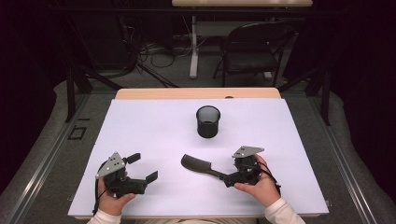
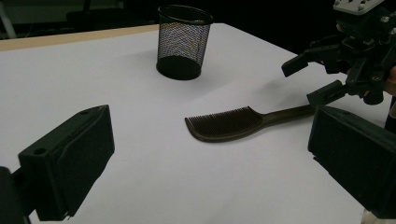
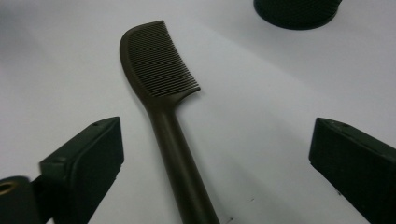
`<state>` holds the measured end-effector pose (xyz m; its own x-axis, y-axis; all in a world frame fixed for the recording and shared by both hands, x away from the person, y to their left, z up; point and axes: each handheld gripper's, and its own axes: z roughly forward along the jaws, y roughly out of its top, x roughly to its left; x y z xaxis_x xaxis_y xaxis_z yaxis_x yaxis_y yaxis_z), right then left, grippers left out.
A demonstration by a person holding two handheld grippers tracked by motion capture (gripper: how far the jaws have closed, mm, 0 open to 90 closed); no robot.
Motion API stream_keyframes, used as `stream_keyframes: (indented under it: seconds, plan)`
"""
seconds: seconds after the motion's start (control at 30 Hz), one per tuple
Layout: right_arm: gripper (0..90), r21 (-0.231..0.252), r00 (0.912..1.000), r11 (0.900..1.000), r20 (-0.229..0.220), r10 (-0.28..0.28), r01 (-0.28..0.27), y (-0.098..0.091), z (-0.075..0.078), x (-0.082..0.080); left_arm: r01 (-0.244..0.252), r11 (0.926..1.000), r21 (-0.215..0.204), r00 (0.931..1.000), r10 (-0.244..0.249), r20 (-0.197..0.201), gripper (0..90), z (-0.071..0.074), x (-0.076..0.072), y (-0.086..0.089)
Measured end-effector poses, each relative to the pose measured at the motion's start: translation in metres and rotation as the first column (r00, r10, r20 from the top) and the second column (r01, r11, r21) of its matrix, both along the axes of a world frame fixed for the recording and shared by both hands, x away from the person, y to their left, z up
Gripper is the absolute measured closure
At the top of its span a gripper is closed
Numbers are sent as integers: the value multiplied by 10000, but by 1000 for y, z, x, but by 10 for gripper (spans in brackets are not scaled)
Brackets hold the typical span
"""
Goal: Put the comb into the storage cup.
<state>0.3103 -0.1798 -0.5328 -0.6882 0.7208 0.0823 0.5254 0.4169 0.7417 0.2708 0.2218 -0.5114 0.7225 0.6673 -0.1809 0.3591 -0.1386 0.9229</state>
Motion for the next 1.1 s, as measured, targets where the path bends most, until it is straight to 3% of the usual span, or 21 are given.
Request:
stream_keyframes:
  seconds: [0.2,0.57,1.1]
  plan:
    - [0,-172,9995,9994,-102,287,-289,2,1,-1,4,10000,-32,10000,-4,4,6,0,0,0]
    - [0,-529,9995,9982,90,291,-286,5,8,1,-15,10000,-23,10000,15,7,6,0,0,0]
    - [2,-1446,9929,9829,-486,1082,-1142,14,8,5,35,10000,-29,10000,-35,14,6,0,-1,0]
